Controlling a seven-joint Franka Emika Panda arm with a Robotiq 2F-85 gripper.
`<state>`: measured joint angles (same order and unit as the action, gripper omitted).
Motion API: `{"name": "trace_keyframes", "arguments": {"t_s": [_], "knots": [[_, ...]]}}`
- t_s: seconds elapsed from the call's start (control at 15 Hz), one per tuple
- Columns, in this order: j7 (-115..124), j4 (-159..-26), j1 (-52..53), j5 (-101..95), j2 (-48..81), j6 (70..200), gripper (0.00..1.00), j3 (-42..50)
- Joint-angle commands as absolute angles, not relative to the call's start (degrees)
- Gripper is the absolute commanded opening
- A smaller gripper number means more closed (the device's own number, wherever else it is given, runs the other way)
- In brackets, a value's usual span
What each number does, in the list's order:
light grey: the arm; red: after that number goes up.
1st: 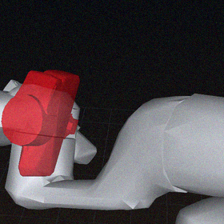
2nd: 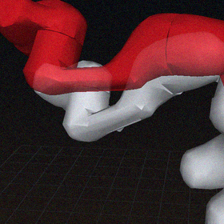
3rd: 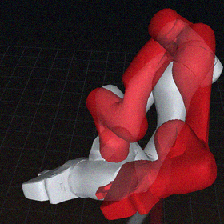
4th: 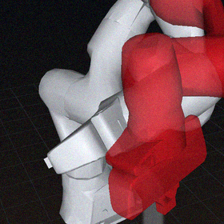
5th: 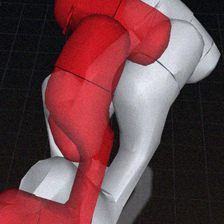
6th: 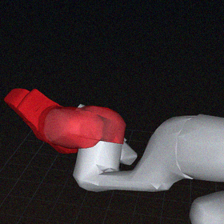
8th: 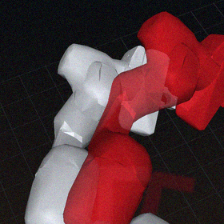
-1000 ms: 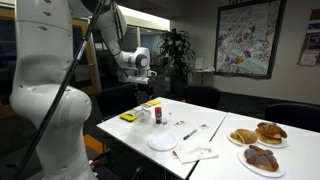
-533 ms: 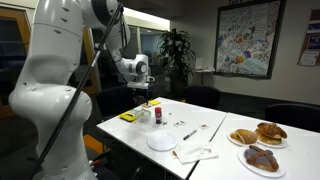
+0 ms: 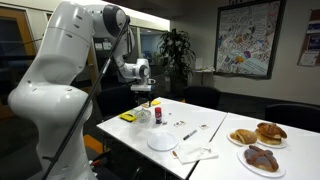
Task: Remove the lid from the bowl
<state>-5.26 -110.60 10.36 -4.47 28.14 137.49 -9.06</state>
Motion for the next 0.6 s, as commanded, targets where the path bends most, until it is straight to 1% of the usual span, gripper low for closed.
{"name": "trace_keyframes", "arguments": {"t_s": [0.0,0.53], "knots": [[-6.6,-106.3,10.6,-4.2,32.0,137.7,1.00,-9.5],[-5.4,-101.2,12.3,-4.7,36.4,135.4,1.00,-9.7]]}}
